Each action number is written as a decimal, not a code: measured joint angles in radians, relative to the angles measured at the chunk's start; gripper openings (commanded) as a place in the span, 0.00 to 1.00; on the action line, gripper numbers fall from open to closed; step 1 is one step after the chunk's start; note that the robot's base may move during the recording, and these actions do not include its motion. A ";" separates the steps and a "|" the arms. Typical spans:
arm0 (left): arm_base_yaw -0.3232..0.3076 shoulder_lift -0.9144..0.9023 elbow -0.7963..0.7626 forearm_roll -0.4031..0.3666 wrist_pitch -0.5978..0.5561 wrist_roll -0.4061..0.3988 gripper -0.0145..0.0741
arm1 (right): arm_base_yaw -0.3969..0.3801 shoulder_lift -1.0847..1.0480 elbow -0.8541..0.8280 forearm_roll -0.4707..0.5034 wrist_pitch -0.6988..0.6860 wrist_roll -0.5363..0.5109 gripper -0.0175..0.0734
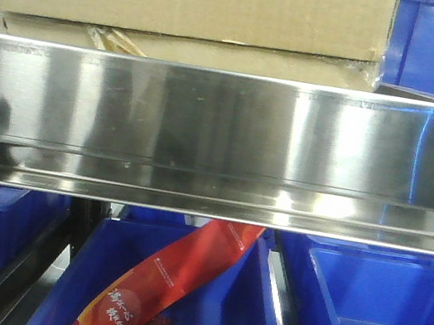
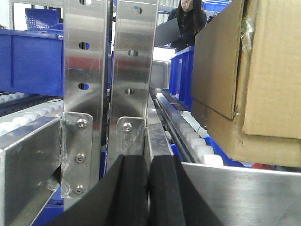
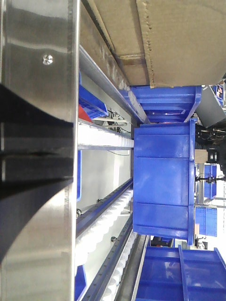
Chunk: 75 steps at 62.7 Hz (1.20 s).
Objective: Grab carton from right shelf to conveyor
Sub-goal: 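Reach both grippers to the sides of the cardboard carton on the shelf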
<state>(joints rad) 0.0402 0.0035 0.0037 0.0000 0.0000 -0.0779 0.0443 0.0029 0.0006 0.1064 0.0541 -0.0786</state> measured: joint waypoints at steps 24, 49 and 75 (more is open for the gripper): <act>0.000 0.000 0.000 0.000 0.000 0.000 0.18 | 0.000 0.000 0.000 0.000 0.000 0.000 0.12; 0.000 0.000 0.000 0.000 -0.053 0.000 0.18 | 0.000 0.000 0.000 0.000 -0.032 0.000 0.12; 0.000 0.029 -0.321 0.121 0.163 0.000 0.44 | 0.000 0.001 -0.296 0.075 0.187 0.000 0.51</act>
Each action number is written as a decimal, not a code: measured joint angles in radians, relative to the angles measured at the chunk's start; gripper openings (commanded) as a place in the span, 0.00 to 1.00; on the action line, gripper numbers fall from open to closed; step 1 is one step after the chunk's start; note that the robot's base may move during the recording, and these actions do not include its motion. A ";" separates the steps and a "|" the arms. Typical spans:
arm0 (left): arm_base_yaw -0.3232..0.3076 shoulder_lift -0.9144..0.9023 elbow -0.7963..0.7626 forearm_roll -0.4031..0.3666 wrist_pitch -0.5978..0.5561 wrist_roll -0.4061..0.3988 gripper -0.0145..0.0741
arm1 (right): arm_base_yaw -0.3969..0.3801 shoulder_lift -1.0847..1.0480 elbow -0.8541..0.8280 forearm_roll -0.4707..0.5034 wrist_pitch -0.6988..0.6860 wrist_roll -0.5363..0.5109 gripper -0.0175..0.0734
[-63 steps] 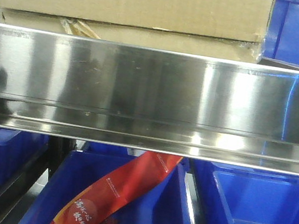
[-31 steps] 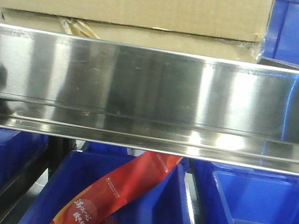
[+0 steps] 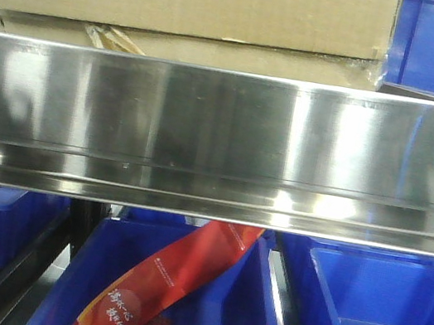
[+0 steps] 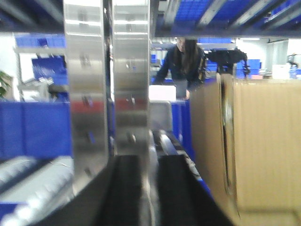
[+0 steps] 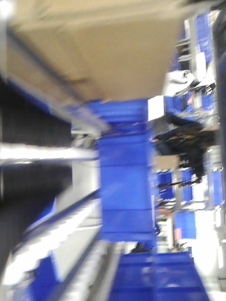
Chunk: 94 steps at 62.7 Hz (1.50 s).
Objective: Grab carton from right shelf to conveyor
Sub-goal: 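Reach both grippers to the sides of the cardboard carton on the shelf, then clamp the carton walls with both grippers and lift it off the shelf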
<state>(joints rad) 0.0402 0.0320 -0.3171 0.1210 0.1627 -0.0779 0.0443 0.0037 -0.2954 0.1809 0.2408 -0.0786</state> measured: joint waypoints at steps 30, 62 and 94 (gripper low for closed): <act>-0.135 0.415 -0.441 0.018 0.288 0.033 0.72 | 0.000 0.255 -0.283 0.018 0.118 0.000 0.76; -0.409 1.117 -1.175 0.018 0.650 -0.040 0.72 | 0.222 0.958 -1.060 0.029 0.541 -0.011 0.76; -0.265 1.628 -1.775 0.022 1.049 -0.082 0.72 | 0.328 1.664 -1.946 -0.131 0.983 0.097 0.76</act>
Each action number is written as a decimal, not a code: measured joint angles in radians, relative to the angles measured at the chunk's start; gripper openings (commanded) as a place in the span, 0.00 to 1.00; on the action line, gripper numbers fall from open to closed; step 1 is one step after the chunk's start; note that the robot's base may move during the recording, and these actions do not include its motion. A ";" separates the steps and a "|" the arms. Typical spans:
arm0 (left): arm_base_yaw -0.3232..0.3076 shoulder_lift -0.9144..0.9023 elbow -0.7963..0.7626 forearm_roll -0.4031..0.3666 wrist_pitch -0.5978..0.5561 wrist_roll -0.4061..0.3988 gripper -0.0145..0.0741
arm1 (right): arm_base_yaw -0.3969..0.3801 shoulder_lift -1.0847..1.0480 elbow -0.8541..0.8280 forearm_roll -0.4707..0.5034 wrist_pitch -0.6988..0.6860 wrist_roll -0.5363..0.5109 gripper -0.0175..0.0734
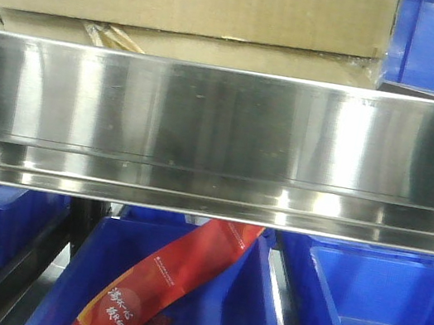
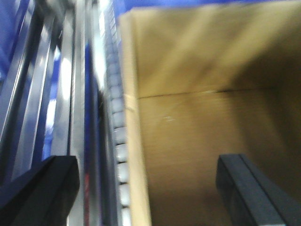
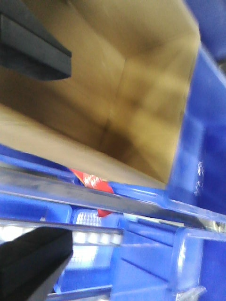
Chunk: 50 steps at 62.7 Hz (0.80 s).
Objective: Grab carton from right shelf to conveyor
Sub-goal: 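Clamp the carton walls with both grippers and lift it off the shelf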
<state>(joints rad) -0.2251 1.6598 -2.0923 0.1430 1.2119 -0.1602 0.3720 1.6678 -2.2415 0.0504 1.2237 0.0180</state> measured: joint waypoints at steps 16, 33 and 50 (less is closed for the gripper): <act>0.000 0.117 -0.024 0.023 0.015 0.000 0.72 | 0.008 0.183 -0.031 -0.023 0.009 0.056 0.76; 0.013 0.186 -0.024 0.023 0.015 0.000 0.72 | 0.008 0.273 -0.031 -0.023 0.009 0.060 0.75; 0.019 0.198 -0.024 0.017 0.016 -0.006 0.20 | 0.008 0.302 -0.033 -0.022 0.007 0.063 0.08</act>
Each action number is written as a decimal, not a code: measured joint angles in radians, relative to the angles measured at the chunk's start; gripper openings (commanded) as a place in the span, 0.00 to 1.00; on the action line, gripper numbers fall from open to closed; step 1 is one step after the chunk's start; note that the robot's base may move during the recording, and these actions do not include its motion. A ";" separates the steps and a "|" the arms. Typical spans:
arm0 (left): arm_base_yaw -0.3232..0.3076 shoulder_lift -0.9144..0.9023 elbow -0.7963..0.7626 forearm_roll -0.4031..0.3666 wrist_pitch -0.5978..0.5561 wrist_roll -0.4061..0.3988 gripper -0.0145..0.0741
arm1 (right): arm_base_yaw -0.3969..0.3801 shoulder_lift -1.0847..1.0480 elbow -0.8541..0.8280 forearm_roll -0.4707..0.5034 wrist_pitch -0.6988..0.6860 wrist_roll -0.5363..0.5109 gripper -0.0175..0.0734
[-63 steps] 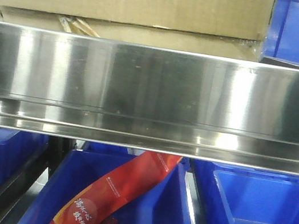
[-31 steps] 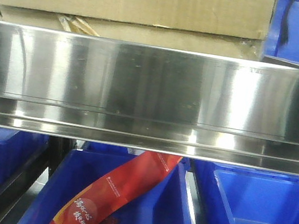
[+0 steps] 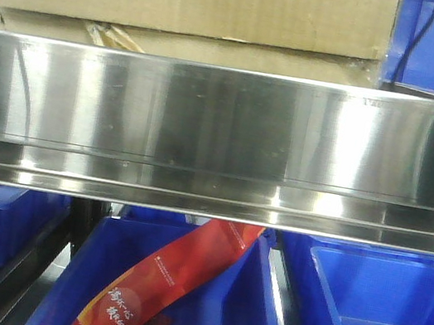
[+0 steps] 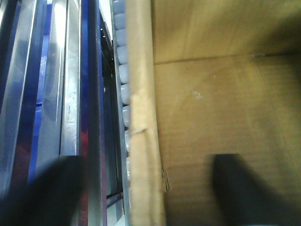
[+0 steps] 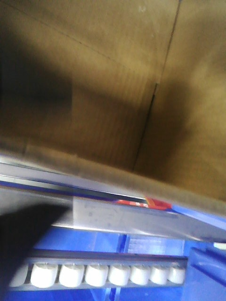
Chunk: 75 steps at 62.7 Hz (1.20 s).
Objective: Grab carton from right shelf to conveyor
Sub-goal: 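Clamp the carton walls with both grippers and lift it off the shelf, then pull the held carton back from the shelf toward the robot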
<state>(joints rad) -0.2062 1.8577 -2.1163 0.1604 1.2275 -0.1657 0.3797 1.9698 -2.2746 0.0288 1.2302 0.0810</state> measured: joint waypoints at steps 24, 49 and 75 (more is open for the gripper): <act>0.004 -0.005 -0.005 0.011 -0.006 -0.010 0.17 | 0.001 -0.006 0.000 -0.006 0.005 0.006 0.12; 0.000 -0.173 -0.005 -0.046 0.007 -0.010 0.15 | 0.007 -0.205 0.002 -0.008 0.020 0.006 0.12; -0.135 -0.475 0.204 0.023 0.028 -0.091 0.14 | 0.083 -0.504 0.291 -0.018 0.014 0.010 0.12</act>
<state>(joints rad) -0.3414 1.3825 -1.9123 0.1837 1.2558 -0.2563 0.4628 1.4657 -1.9835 0.0110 1.2442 0.0911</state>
